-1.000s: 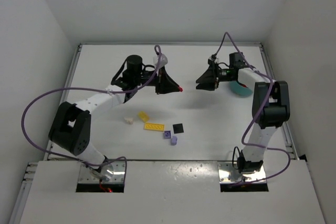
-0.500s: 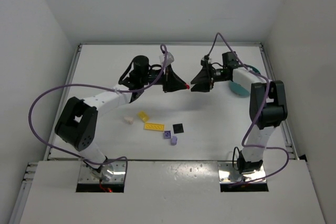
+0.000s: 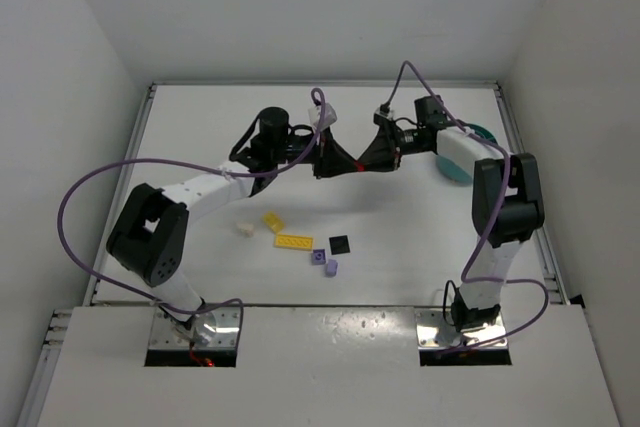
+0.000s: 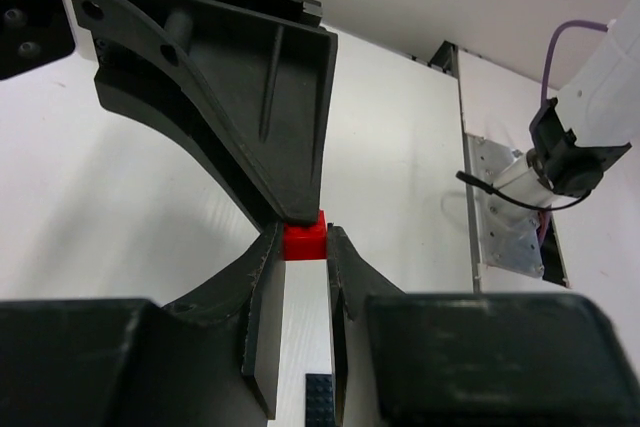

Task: Sort the legos into containers by color

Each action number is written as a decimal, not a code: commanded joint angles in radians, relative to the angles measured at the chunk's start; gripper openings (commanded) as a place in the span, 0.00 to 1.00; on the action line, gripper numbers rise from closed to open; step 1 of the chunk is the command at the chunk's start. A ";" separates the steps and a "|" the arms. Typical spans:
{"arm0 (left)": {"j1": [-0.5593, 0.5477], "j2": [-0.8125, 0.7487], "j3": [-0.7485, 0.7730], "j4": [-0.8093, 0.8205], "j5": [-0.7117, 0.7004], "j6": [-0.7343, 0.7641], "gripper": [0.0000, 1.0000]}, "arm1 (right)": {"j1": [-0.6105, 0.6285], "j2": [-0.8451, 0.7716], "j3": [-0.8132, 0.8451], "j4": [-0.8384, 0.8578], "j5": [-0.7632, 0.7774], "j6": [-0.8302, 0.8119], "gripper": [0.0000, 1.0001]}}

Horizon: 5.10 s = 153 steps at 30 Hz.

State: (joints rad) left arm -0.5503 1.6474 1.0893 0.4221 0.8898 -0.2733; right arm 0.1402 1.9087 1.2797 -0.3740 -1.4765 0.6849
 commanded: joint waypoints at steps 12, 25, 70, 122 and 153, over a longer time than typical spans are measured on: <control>-0.011 -0.006 0.027 0.009 -0.040 0.094 0.00 | 0.062 -0.048 0.023 0.064 -0.134 0.054 0.47; -0.002 -0.015 0.009 -0.052 -0.090 0.144 0.04 | 0.062 -0.048 0.013 0.093 -0.134 0.074 0.04; 0.141 -0.213 0.078 -0.666 -0.498 0.271 0.93 | -0.129 -0.270 0.078 -0.355 1.614 -0.679 0.00; 0.274 -0.192 -0.012 -1.101 -0.215 0.974 0.89 | -0.241 -0.278 0.254 -0.571 1.119 -0.882 0.38; -0.304 -0.284 -0.288 -0.781 -0.454 0.872 0.84 | -0.223 -0.278 0.109 -0.574 0.999 -0.843 0.41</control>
State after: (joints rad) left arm -0.7906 1.3659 0.8238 -0.4850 0.4744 0.6678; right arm -0.0883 1.6402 1.3884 -0.9783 -0.4965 -0.1757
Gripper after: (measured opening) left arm 0.843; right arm 0.406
